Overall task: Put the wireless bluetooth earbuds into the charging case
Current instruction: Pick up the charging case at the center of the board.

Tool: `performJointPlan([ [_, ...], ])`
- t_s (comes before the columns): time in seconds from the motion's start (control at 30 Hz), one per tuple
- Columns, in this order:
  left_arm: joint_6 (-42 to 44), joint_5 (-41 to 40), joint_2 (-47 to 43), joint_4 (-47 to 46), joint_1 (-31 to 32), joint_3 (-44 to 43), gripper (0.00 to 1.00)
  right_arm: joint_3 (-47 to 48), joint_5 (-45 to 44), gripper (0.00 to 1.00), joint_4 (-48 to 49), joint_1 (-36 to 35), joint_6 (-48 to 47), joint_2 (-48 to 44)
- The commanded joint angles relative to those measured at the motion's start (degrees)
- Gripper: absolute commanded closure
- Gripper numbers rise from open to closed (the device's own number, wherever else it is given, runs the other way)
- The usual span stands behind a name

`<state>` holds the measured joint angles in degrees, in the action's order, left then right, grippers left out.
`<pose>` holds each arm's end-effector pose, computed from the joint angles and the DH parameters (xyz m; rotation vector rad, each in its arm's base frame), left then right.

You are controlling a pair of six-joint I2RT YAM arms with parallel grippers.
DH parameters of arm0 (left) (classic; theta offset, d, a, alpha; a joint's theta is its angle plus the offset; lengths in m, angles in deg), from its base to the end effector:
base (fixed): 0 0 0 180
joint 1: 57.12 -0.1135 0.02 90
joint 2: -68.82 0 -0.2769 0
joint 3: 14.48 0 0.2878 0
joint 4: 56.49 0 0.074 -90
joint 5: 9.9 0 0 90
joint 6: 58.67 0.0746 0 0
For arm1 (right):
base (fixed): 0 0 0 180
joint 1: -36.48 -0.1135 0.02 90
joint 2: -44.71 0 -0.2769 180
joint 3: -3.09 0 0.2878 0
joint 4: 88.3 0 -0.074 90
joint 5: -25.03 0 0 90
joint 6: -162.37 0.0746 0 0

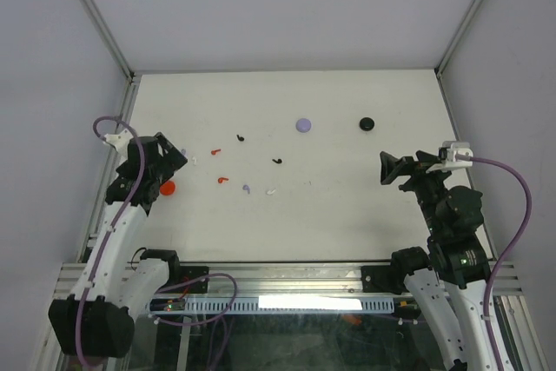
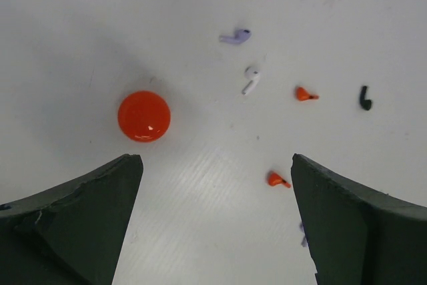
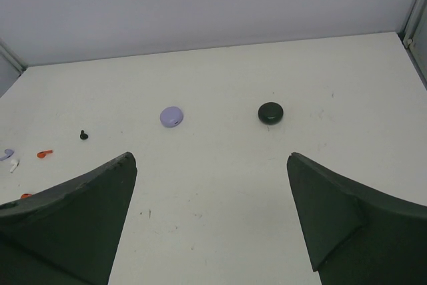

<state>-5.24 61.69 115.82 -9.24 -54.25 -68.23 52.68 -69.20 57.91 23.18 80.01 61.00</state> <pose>0.2279 0.0122 0.2558 -0.8053 2.0846 -0.0067 0.1406 0.0276 0.3479 -0.0203 1.5838 0.2277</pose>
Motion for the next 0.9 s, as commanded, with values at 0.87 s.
performJointPlan([
  [0.87,-6.51,1.33,34.22,-5.07,-10.04,-3.18,0.23,-0.65,2.30,0.01,3.48,-0.24,-1.13,-1.44],
])
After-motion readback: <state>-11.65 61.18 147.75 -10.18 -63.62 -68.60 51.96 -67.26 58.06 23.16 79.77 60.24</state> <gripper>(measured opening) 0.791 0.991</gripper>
